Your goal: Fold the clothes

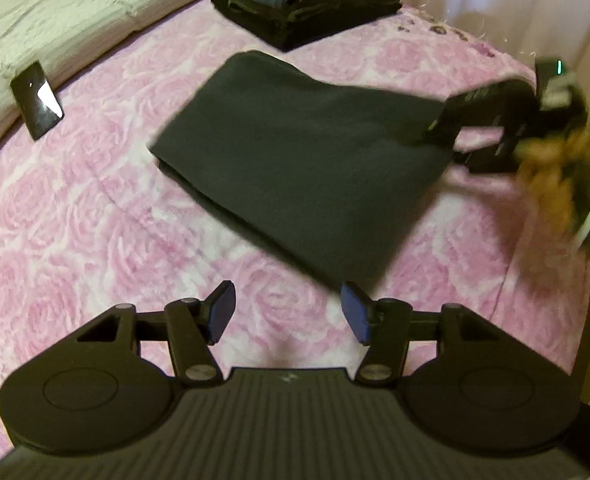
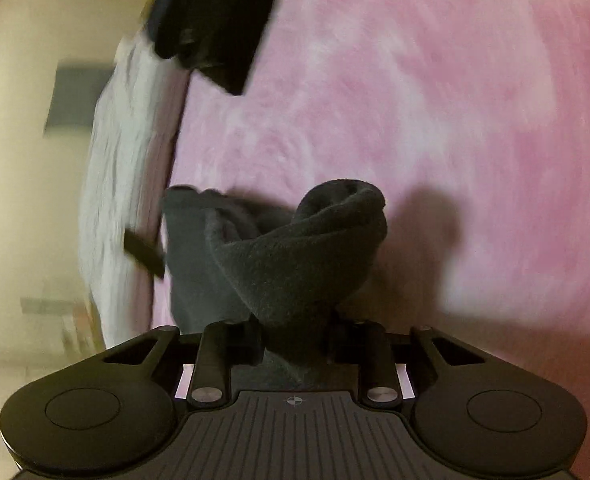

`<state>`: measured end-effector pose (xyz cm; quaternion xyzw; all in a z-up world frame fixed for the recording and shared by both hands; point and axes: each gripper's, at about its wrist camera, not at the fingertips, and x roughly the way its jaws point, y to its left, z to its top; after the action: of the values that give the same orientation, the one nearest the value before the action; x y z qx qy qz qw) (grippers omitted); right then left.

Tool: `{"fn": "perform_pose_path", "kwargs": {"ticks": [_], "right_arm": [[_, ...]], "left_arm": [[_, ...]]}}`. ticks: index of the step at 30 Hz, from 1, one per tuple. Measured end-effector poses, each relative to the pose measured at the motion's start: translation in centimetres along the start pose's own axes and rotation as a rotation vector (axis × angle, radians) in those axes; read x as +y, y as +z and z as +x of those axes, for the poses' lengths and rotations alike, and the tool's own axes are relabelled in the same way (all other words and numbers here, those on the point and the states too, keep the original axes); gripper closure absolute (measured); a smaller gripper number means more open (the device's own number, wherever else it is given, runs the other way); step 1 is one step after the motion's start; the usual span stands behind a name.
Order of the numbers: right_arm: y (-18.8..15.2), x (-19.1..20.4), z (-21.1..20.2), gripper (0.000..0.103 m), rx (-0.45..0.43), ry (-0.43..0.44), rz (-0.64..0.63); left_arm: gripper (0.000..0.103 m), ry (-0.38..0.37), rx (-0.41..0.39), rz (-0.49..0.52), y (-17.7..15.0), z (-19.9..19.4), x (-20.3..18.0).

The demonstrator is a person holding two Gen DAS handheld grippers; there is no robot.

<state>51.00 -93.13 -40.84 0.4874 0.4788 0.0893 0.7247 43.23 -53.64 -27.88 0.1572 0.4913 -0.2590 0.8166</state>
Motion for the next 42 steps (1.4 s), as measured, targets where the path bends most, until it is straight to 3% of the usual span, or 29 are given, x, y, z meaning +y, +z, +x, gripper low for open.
{"fn": "perform_pose_path", "kwargs": {"ticks": [4,7,12,15,17,21,24,28,30,33,37,39,40,42], "right_arm": [[7.2,1.9,-3.6,0.071,-0.037,-0.160,-0.212],[10.7,2.1,-4.7,0.049,-0.094,-0.286,-0.328],[7.9,1.6,-7.6,0.048,-0.231,-0.278,-0.281],[3.6,0.5,-8.1,0.048,-0.216,-0.190,-0.197],[1.4,-0.3,-7.8,0.048,-0.180,-0.137,-0.150],[-0.4,-2.7,-5.5,0.048,-0.134,-0.147,-0.133],[-0.2,-3.9,-4.8,0.042,-0.138,-0.156,-0.175],[0.3,-4.1,-4.7,0.041,-0.123,-0.160,-0.268],[0.5,-4.0,-4.6,0.041,-0.116,-0.164,-0.283],[0.3,-2.8,-4.6,0.041,-0.103,-0.204,-0.307],[-1.9,2.6,-5.4,0.040,-0.104,-0.321,-0.589],[-3.8,4.8,-5.6,0.031,-0.083,-0.356,-0.758],[-4.5,5.4,-5.6,0.015,-0.071,-0.360,-0.808],[-4.8,5.2,-5.6,0.010,-0.061,-0.319,-0.743]], "left_arm": [[0.048,0.022,-0.027,0.114,0.7,0.6,-0.9],[0.048,0.073,-0.031,0.291,1.4,2.6,-2.3],[0.048,0.126,-0.069,0.544,2.9,5.9,-3.6],[0.048,0.097,-0.127,0.533,5.5,7.2,-3.2],[0.048,0.054,-0.165,0.452,7.8,7.9,-2.4],[0.049,-0.004,-0.207,0.303,11.7,10.6,-0.4],[0.054,0.012,-0.172,0.267,13.1,13.8,1.0],[0.043,-0.010,-0.072,0.144,13.0,17.8,3.3],[0.038,0.003,-0.089,0.153,12.5,18.2,3.3],[0.038,0.002,-0.074,0.178,13.0,18.0,3.4],[0.042,0.059,-0.131,0.348,12.9,15.3,2.0],[0.044,0.096,-0.185,0.468,12.0,13.7,1.0],[0.043,0.107,-0.209,0.528,11.3,13.1,0.5],[0.037,0.122,-0.256,0.644,9.6,12.2,-0.4]]}}
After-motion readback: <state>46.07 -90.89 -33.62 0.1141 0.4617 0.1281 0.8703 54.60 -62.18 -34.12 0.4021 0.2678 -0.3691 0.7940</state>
